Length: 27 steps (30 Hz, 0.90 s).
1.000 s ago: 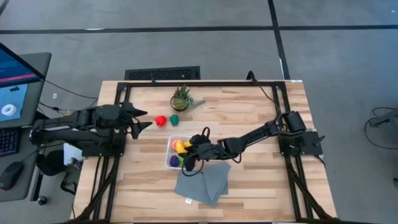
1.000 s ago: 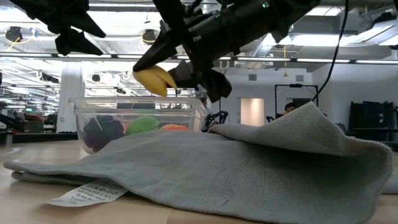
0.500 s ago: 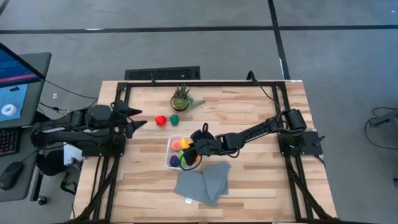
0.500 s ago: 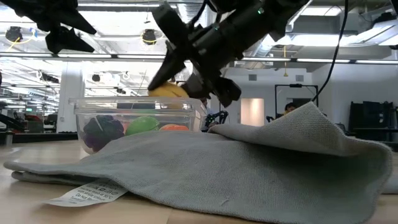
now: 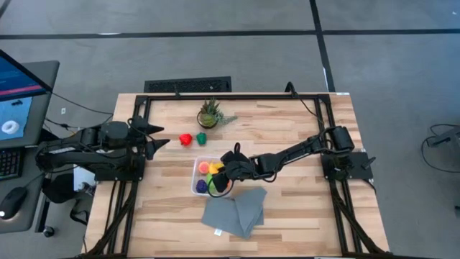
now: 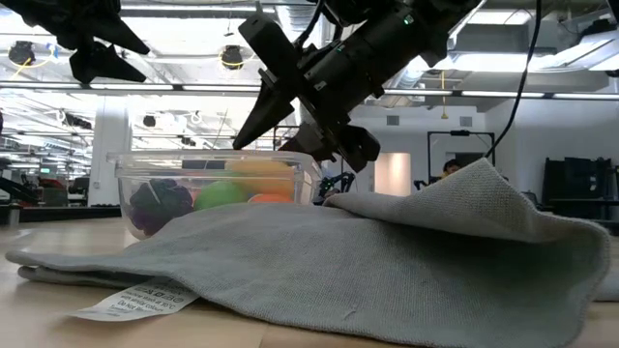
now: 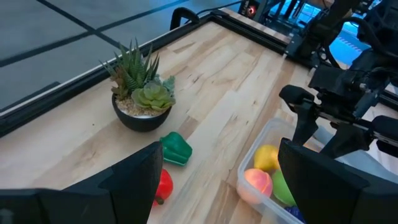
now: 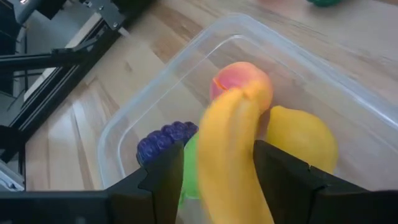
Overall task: Pick and placing Produce into tupperware
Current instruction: Put the yellow banana into the transparent container, then put the red apple into the transparent container
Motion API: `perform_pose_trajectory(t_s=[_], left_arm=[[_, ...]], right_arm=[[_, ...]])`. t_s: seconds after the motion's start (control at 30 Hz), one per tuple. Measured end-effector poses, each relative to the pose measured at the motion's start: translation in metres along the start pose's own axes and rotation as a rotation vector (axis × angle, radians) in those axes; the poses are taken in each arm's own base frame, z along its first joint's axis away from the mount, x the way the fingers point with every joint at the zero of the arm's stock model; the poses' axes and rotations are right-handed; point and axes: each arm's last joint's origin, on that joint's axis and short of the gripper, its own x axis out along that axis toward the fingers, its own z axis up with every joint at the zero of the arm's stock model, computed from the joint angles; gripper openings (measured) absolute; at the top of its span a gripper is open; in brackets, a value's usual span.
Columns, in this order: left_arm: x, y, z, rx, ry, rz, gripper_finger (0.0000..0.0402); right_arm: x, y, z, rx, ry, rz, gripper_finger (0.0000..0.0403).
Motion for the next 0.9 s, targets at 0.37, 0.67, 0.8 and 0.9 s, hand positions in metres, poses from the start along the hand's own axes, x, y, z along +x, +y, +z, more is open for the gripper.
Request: perform_pose_trajectory(t_s=[0.37,0.67,0.8,0.9], left_arm=[[0.0,0.0,0.0,-0.016,-0.002,0.002,0.0306],[0.0,0.0,0.0,-0.019,-0.001,0.003,0.0306],[0.0,0.0,0.0,-0.019,-0.001,0.004,0.0306],[0.0,0.0,0.0,-0.018,-0.004,0.013,0.0306]], right_arm=[[-0.001,0.003,0.003,-0.016,-0.007,0.008,0.0246],[-0.012,0.016,0.018,-0.098,0.006,-0.009,0.0245],[-0.024,0.019,0.025,-0.13,0.012,-0.018,0.0245],[-0.042,0.022,0.034,-0.158,-0.007,-0.017,0.0245]])
